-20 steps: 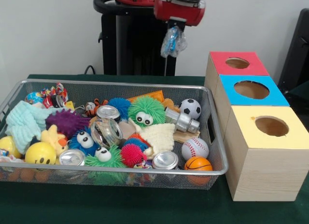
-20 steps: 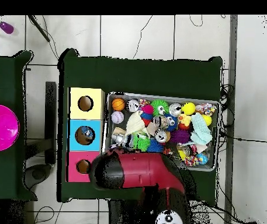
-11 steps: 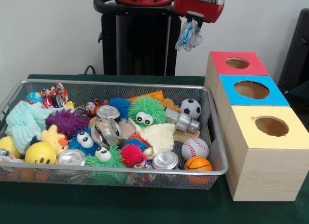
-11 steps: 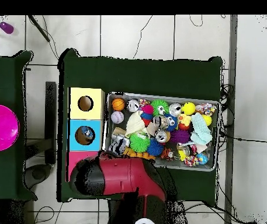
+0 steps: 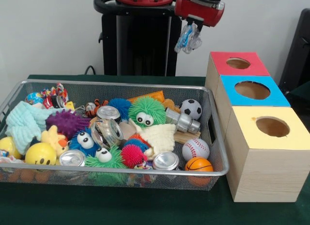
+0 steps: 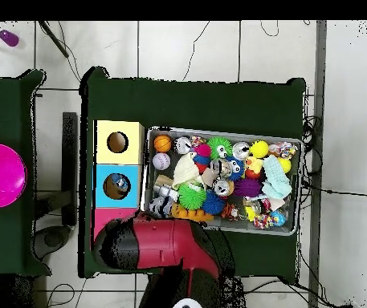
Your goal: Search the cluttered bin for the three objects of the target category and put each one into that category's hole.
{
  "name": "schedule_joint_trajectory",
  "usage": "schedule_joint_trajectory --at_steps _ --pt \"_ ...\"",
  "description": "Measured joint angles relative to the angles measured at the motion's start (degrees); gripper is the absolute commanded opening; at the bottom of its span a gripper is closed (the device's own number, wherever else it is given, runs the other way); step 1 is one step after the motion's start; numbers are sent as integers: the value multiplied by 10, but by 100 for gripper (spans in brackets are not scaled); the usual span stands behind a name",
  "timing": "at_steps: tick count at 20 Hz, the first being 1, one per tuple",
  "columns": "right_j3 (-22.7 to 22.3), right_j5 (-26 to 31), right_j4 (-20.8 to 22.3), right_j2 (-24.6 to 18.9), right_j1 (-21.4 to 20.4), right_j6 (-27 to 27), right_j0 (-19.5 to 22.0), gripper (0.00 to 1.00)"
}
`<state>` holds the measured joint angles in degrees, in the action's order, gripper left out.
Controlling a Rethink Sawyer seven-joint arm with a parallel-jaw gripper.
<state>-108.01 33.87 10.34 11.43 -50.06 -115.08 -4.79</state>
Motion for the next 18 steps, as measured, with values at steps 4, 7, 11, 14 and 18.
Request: schedule_joint_trajectory --at_steps 4,7,11,14,18 --pt "12 0 -6 19 21 -1 -27 0" --pt "24 0 -12 32 39 -6 -49 0" --pt "44 0 -30 50 64 -23 -78 0" --pt "58 0 -44 62 79 -40 -95 0" --pt "82 2 -63 82 103 -68 -120 0"
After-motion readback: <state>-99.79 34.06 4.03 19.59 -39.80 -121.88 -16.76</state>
